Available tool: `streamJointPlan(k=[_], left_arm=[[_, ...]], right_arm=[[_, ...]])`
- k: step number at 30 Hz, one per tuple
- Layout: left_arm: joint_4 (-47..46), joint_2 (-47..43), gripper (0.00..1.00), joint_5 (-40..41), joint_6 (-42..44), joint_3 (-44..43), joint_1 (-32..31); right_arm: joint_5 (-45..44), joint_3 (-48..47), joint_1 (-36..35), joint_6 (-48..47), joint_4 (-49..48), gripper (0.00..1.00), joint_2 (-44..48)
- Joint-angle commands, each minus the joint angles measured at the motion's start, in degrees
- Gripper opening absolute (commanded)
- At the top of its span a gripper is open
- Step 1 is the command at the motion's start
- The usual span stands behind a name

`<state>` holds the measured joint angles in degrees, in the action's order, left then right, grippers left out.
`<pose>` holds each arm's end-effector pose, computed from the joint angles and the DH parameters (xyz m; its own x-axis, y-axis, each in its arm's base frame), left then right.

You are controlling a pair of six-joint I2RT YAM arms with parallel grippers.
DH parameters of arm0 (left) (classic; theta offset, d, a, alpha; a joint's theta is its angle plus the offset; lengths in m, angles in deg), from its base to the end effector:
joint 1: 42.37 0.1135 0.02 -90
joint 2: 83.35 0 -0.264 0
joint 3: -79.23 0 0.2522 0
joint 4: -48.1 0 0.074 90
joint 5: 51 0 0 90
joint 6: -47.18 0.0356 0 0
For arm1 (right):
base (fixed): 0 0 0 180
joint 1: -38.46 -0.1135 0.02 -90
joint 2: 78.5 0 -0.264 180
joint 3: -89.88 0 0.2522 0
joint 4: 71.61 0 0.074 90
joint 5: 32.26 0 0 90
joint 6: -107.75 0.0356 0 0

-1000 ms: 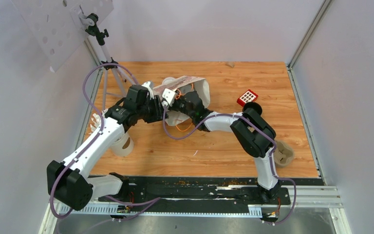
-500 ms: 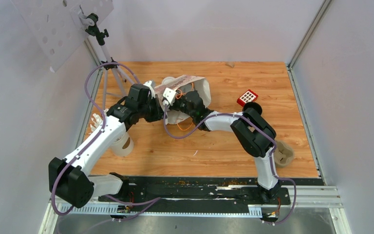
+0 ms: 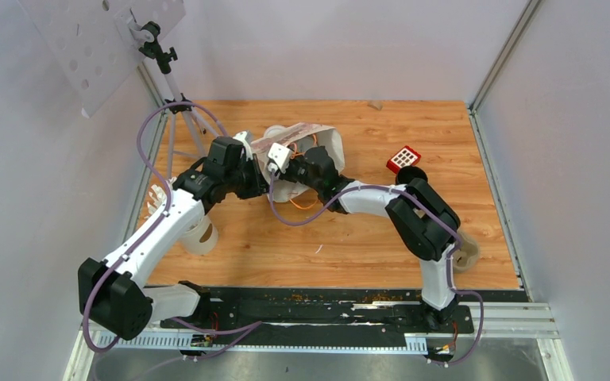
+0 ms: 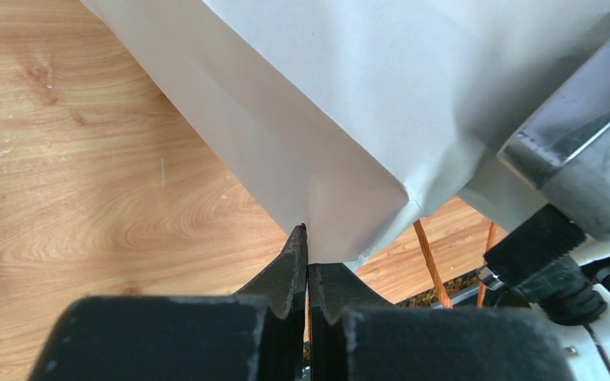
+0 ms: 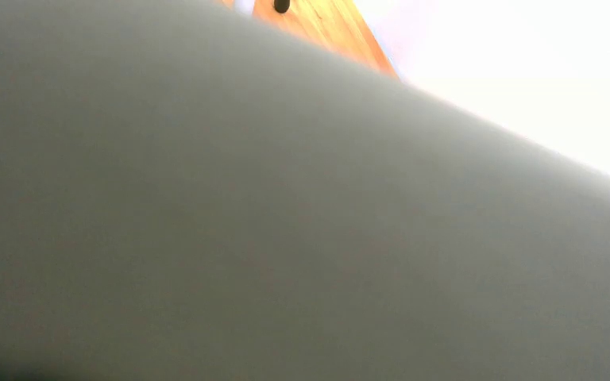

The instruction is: Pack the takeout coffee

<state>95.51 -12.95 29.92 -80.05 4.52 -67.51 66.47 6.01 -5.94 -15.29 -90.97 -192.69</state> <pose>0.2354 -0.1167 0.3066 -0.8094 -0.2801 -0.5161 0.0428 0.8484 -0.5276 0.3199 0.3209 0.2062 0.3212 -0.4397 -0.8387 -0.7430 0.4321 -0.5111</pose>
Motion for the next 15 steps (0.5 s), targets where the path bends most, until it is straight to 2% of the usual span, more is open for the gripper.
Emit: streamJointPlan(k=[1,15], left_arm=[[0.3,-1.6,0.0,-0.1,-0.7,-1.7,-0.1],[2.6,-2.5,0.0,-2.4,-2.2,-3.8,0.0]], right_arm=[[1.1,0.1,0.4,1.2,2.3,0.36,4.8],[3.7,-1.4,1.1,2.2,18.0,0.35,13.1]])
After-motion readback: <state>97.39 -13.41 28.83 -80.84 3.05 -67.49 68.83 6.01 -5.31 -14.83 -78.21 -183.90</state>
